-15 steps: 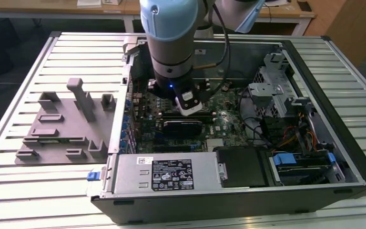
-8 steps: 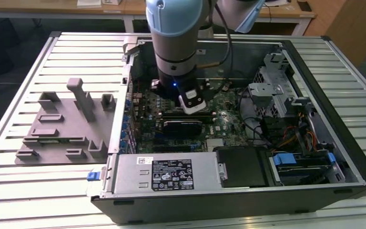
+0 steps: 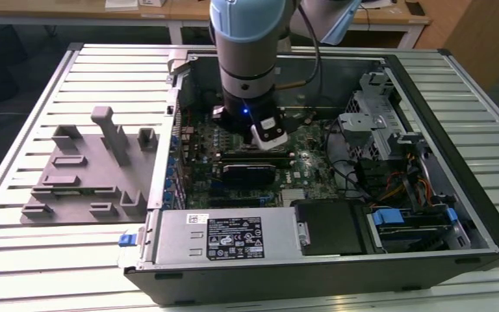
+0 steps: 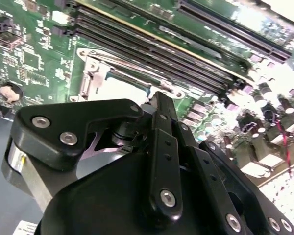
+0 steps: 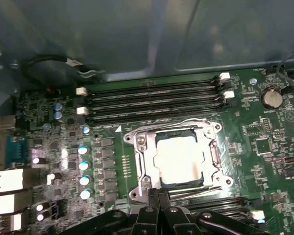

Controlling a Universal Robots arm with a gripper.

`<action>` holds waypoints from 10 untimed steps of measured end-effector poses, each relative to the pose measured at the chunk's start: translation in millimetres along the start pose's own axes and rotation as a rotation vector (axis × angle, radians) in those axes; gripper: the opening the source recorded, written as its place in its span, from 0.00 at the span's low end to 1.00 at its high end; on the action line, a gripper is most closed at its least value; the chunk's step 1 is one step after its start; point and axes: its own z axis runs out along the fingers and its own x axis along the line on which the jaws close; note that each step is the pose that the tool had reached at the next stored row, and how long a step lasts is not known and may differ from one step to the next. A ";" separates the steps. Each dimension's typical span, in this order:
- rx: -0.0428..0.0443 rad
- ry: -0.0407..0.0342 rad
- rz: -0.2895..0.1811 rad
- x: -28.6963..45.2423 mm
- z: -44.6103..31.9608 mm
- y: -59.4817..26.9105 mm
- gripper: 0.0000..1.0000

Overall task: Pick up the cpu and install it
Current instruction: 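Install the second cpu locking lever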

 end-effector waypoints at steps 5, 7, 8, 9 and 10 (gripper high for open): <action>0.0114 -0.0015 -0.001 -7.5 2.0 7.3 0.11; 0.0168 -0.0023 -0.001 -10.3 2.9 10.5 0.11; 0.0202 -0.0027 -0.001 -12.0 3.3 12.0 0.11; 0.0234 -0.0031 -0.002 -13.6 3.7 13.3 0.11; 0.0265 -0.0035 -0.002 -15.1 4.0 14.7 0.11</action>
